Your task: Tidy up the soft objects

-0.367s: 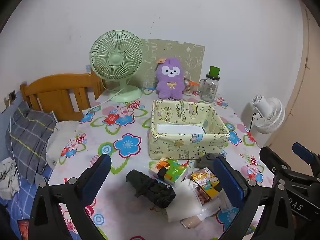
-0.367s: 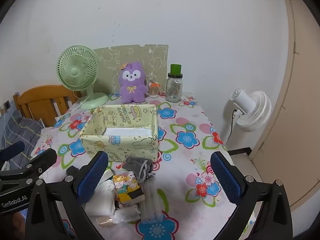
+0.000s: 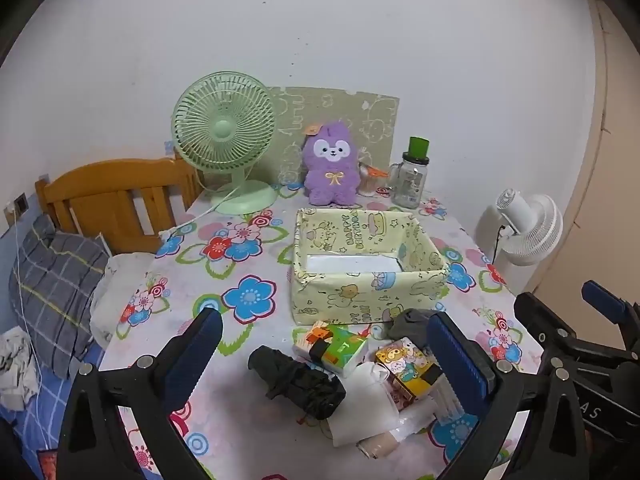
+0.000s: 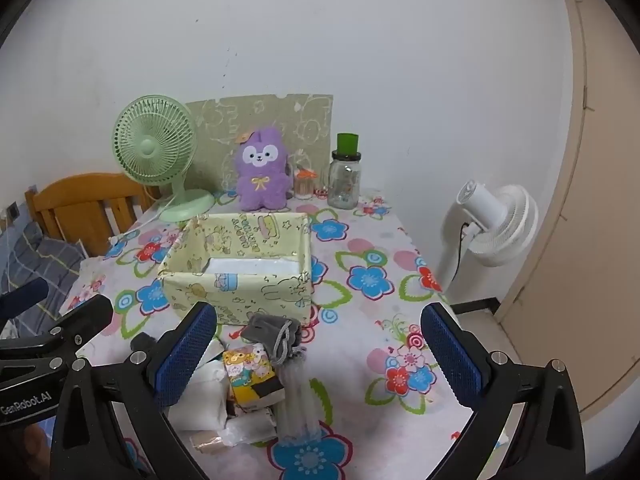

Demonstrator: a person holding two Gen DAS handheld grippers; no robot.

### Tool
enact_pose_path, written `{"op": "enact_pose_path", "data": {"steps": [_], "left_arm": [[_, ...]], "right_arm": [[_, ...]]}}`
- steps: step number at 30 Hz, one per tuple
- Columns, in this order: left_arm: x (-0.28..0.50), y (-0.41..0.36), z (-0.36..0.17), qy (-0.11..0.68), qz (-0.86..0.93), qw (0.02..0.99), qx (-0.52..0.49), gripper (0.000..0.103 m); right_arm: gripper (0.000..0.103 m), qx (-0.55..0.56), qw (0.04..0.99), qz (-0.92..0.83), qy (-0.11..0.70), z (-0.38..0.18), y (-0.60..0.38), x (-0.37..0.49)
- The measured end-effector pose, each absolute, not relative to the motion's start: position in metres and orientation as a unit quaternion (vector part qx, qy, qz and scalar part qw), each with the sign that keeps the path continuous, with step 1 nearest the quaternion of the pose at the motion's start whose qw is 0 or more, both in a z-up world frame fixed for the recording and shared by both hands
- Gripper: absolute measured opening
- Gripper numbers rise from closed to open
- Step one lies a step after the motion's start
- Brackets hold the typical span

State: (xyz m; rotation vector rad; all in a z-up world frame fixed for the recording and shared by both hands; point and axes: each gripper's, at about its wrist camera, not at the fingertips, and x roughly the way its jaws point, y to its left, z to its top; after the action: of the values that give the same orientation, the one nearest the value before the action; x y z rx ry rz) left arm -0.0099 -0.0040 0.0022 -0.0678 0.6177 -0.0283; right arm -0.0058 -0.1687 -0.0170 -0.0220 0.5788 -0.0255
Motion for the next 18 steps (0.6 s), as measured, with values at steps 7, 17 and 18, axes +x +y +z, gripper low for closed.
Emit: {"op": "enact_pose_path", "data": {"steps": [7, 17, 18], "left_arm": [[-0.002, 0.0, 0.003, 0.318, -0.021, 0.947, -0.032, 0.103], [-0.009, -0.009, 0.006, 0.304, -0.015, 0.952, -0.018, 0.103], [-0.009, -0.01, 0.006, 0.304, -0.017, 0.952, -0.016, 0.103]], "right_arm": [[0.103, -0.006, 0.958, -0.015, 0.285, -0.014, -0.169, -0.006], [0.103, -0.001, 0.96, -0.012, 0.281, -0.013, -0.171, -0.009], [0.103, 0.001, 0.96, -0.014, 0.281, -0.012, -0.171, -0.009]]}}
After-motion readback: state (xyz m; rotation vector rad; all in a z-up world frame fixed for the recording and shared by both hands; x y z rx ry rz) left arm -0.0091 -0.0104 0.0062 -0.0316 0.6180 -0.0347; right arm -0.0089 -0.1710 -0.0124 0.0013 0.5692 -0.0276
